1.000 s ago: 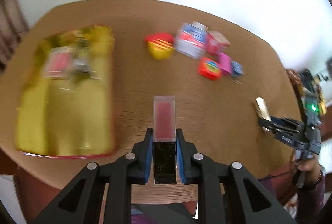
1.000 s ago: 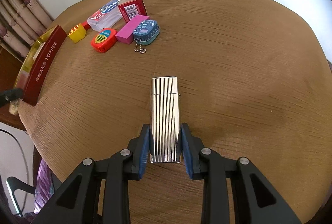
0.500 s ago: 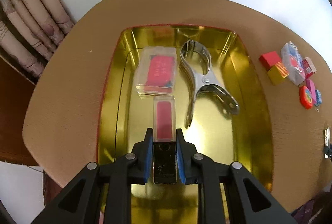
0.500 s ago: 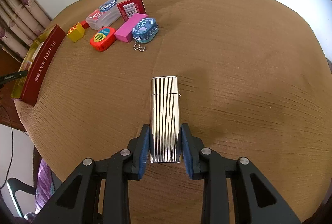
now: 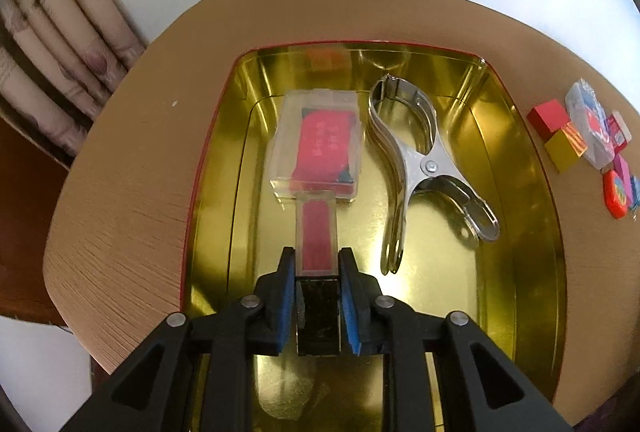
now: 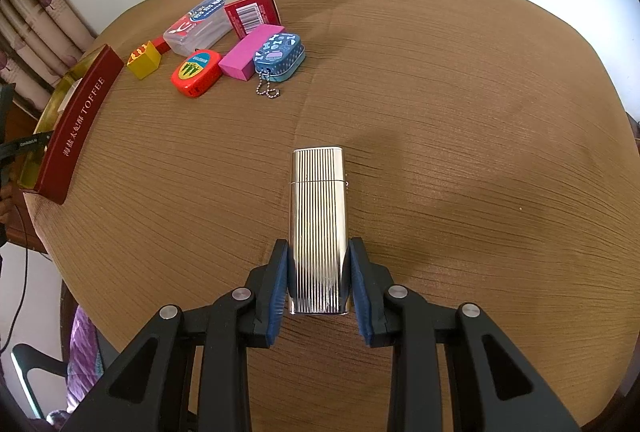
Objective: Organize rigid objects
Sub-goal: 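Lower the lipstick into the tin tray and open the left gripper, then carry the lighter into the tin tray and open the right gripper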
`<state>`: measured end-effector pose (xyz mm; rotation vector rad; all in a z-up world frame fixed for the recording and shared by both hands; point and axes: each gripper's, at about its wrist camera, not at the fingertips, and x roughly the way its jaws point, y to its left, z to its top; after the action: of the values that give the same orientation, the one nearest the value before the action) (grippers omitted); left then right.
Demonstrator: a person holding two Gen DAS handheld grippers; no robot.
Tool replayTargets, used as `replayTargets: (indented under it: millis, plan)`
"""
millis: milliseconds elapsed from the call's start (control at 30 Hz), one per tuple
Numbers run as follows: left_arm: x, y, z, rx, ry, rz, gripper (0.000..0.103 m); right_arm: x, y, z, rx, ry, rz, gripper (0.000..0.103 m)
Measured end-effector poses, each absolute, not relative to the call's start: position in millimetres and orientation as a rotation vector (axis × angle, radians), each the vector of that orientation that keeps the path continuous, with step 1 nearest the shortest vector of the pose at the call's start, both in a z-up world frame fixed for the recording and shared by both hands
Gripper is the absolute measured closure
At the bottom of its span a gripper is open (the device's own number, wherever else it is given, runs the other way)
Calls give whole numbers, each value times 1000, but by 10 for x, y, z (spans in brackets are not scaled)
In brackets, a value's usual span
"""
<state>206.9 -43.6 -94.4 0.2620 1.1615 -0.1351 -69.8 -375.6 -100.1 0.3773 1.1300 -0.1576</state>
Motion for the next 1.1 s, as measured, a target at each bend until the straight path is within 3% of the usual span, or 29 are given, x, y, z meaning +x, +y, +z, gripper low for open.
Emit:
replayTargets:
  millis: [100,400,633,1100]
  plan:
    - [2022,-465,-920,293,1135,-108,69,-715,-3800,-1010,392,1128,-150,75]
    - [1741,-172,-582,63,1062,-118,69,-709,-3807,-1000,359,1139,-148,75]
    - [916,87,-57,-131,880,-80,66,-708,-3752,-980,345,1135,-160,76]
    - [296,495,-369,-286,944,22,65,-117,-3154,-414,607,1088,124,76]
